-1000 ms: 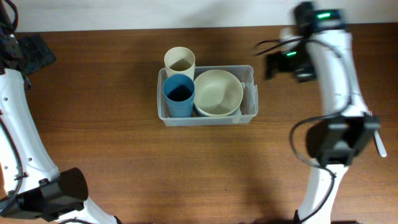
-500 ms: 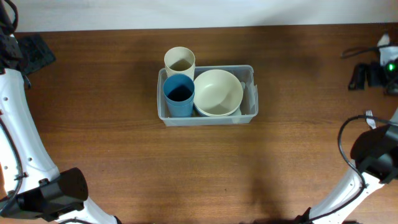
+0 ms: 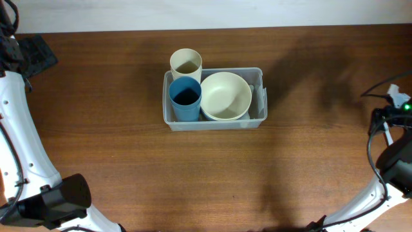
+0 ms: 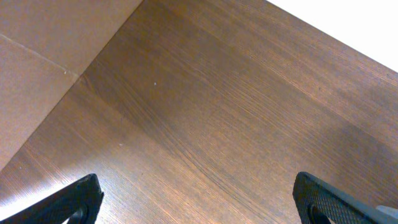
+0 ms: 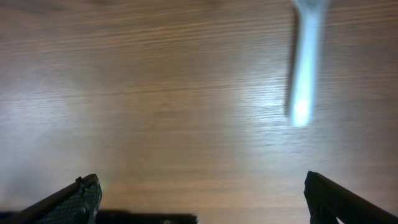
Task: Pack container
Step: 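Lower the right gripper onto the white fork and grasp it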
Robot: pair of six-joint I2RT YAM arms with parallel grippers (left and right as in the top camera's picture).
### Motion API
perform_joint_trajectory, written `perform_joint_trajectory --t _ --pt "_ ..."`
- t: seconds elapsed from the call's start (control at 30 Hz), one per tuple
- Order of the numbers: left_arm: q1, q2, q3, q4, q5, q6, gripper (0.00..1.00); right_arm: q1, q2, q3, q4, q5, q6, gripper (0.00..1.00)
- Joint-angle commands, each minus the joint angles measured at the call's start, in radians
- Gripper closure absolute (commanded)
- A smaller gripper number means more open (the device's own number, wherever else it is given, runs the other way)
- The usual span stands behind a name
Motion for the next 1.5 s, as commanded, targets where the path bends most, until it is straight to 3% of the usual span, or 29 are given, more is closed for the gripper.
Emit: perform_joint_trajectory --t 0.0,0.37,1.47 --pt "0.006 0.005 0.016 -0.001 0.004 -0.01 0.0 -0.045 -0.019 -0.006 0.05 0.023 -0.041 0.01" --pt "0.006 0.005 0.016 -0.001 0.003 -0.01 0.0 -0.072 0.047 -0.012 0.126 0.028 -0.173 0.01" --pt "0.006 0.005 0.016 -0.004 0.003 -0.01 0.0 -0.054 0.179 -0.012 0.274 0.038 -0.163 0.01"
